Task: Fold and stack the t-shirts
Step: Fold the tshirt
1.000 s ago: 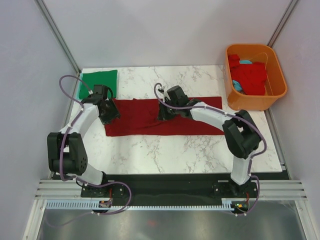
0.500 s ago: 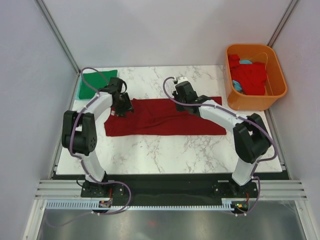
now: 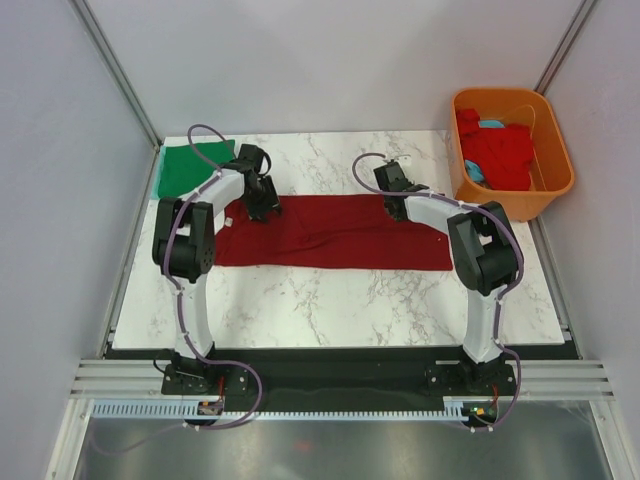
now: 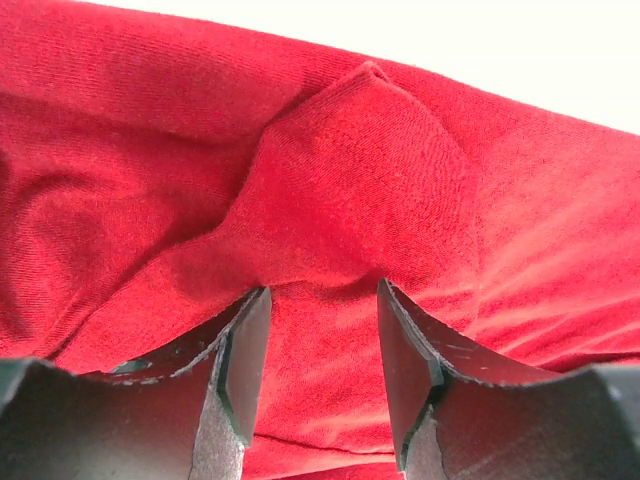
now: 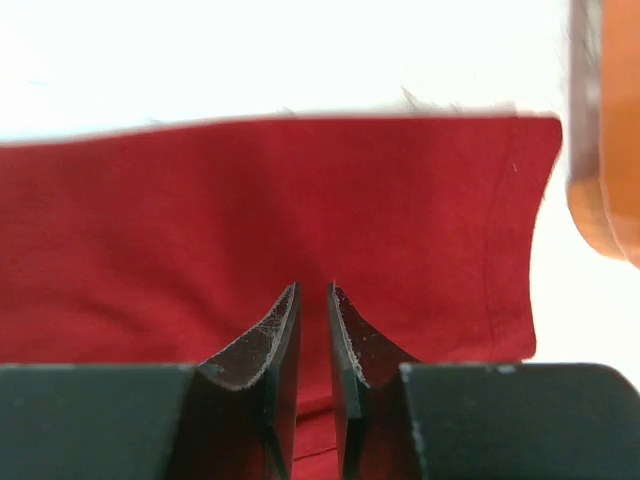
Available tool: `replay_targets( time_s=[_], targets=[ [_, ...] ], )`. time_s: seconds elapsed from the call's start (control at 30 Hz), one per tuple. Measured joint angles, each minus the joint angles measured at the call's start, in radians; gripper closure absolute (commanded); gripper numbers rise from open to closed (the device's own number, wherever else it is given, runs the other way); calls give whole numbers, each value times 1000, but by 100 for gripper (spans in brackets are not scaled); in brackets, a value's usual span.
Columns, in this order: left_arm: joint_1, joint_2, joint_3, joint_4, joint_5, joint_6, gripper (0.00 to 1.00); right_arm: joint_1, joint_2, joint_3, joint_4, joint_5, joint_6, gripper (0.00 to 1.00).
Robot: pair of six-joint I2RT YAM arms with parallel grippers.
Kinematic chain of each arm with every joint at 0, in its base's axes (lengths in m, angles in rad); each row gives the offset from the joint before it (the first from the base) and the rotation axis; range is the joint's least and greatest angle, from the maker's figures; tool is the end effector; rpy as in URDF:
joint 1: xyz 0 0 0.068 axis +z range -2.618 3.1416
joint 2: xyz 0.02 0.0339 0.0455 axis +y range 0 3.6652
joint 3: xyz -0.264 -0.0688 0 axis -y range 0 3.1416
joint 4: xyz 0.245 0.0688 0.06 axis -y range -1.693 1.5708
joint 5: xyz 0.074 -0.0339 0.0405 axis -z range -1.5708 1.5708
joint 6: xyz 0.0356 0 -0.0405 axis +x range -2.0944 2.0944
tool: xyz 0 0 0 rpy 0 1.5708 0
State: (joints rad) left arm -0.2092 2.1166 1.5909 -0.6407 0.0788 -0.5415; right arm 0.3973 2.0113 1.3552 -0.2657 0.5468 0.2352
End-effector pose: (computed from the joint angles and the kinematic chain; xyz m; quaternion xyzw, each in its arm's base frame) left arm 0.4319 -0.0946 0.1674 -0.1541 0.9667 -0.1095 0.1725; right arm 0.4004 0.1479 0.1672 0.0119 0.9166 -0.1477 0.3714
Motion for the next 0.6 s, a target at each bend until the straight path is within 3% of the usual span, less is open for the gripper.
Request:
replay_targets(
  time_s=[0.43, 0.6],
  targets=[
    [-19, 108, 166, 2, 2, 0, 44, -17, 8, -49, -89, 128, 175, 77],
    [-38, 195, 304, 1, 28, 0, 44, -17, -91, -173, -129, 134, 260, 75]
  ],
)
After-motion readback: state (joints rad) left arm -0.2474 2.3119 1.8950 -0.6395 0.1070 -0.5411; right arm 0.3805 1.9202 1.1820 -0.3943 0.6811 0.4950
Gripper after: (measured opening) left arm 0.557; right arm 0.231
